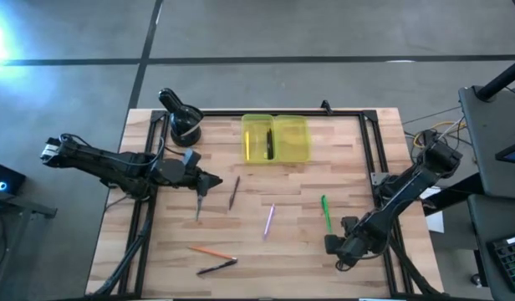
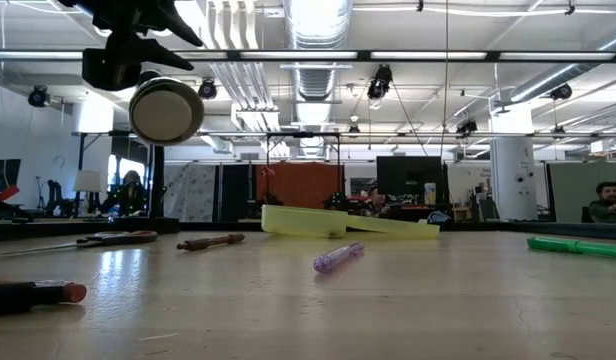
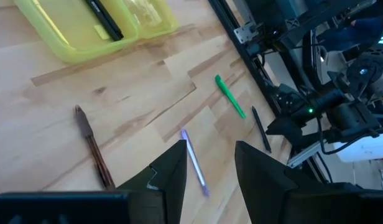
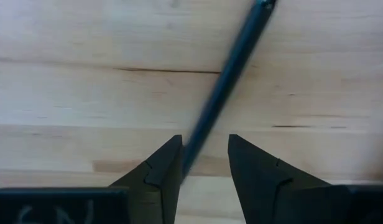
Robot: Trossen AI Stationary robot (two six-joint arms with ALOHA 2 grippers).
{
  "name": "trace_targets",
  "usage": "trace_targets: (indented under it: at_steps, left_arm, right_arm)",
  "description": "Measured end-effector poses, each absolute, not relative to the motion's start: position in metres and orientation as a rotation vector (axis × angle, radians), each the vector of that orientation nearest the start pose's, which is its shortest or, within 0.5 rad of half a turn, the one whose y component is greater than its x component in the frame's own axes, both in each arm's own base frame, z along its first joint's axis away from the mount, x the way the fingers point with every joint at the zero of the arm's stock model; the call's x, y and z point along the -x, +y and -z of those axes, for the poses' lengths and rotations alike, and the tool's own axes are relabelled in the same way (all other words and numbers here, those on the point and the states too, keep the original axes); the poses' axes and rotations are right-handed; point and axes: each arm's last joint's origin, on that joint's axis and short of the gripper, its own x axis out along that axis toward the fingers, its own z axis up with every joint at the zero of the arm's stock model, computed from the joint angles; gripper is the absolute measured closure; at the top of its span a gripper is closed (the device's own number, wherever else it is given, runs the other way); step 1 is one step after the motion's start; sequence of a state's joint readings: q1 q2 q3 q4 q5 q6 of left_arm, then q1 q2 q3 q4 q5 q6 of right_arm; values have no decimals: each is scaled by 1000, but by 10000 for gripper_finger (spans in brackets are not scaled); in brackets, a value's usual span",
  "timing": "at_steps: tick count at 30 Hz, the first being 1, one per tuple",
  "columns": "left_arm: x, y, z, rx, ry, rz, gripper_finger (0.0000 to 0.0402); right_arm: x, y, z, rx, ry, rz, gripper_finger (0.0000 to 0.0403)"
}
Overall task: Pick & place school supplies into a supply box
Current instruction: Put the black pen into the yellow supply box
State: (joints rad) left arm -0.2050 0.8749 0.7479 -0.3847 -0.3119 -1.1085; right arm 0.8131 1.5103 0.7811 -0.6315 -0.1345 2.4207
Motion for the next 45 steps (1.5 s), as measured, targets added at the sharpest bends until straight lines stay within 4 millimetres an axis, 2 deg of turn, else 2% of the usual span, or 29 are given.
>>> trace_targets:
  at_steps: [8,14,18,25,30,40,45]
  left_arm:
    - [-183,-29,-288,947,381,-361,282]
    - [-183,-29,-288,951,380,-362,282]
    - [-183,-29,-288,965,377,-365,282]
    - [-183,-29,-288,969,376,-367,282]
    - [-183,-28,-288,963,365,-382,282]
    - [-183,-28,-288,914,358,-394,282]
    - [-183,-28,-288,901,358,-394,282]
  right_arm:
    - [-165,187,-138,-1358,1348,1121,269]
    - [-167,191,-129,-1318,1368,1117,279]
    - [-167,191,-129,-1297,1382,1083,303]
    - [-165,188,-133,-1259,1400,1006,377]
    - [-161,183,-134,-1218,1428,939,384]
    - [-141,158,-158,-1226,1362,971,384]
    - [-136,144,-182,-1279,1203,900,384]
